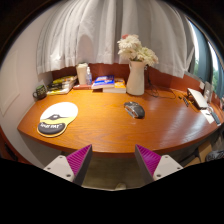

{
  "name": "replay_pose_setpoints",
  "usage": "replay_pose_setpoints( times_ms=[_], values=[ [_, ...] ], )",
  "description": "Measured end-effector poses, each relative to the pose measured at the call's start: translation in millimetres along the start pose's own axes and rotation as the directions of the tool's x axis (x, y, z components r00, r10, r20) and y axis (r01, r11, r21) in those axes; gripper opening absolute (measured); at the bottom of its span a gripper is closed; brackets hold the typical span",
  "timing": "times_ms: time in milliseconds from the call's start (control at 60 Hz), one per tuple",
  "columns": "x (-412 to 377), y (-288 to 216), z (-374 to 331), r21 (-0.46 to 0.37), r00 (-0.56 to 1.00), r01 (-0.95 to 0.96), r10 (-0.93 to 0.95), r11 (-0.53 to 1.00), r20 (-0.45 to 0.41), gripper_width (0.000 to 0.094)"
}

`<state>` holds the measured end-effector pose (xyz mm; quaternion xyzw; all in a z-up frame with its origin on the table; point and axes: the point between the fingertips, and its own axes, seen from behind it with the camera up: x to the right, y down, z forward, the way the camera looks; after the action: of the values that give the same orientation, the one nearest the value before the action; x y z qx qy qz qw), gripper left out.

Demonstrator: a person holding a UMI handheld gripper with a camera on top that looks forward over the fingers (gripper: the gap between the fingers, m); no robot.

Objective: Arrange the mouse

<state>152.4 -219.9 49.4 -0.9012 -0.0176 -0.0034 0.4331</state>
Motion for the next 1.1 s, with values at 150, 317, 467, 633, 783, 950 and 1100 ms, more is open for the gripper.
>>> replay_pose_setpoints(
  times_ms=[150, 317, 467, 633, 783, 950, 1100],
  values=[
    [57.3, -2.7, 52.4, -0.024, 0.998, -0.004, 0.002, 1.0, -0.057, 0.0858],
    [99.4, -29.5, 114.0, -0.047, 0.996, -0.001, -0.003, 0.999, -0.084, 0.0857],
    [118.1, -61.3, 169.6, -0.059, 0.998, 0.009, -0.013, 0.998, -0.061, 0.0853],
    [125.0, -93.5, 216.5, -0.076, 1.0, -0.017, 0.016, 0.997, -0.009, 0.0835],
    [130.3, -111.4, 241.1, -0.087, 1.0, -0.025, 0.026, 0.996, 0.013, 0.0781],
    [131.8, -120.2, 254.5, -0.106, 0.997, -0.068, 0.071, 0.992, 0.021, 0.0582],
    [132.8, -122.8, 257.0, -0.121, 0.999, -0.049, 0.047, 0.991, -0.019, 0.0472]
  ],
)
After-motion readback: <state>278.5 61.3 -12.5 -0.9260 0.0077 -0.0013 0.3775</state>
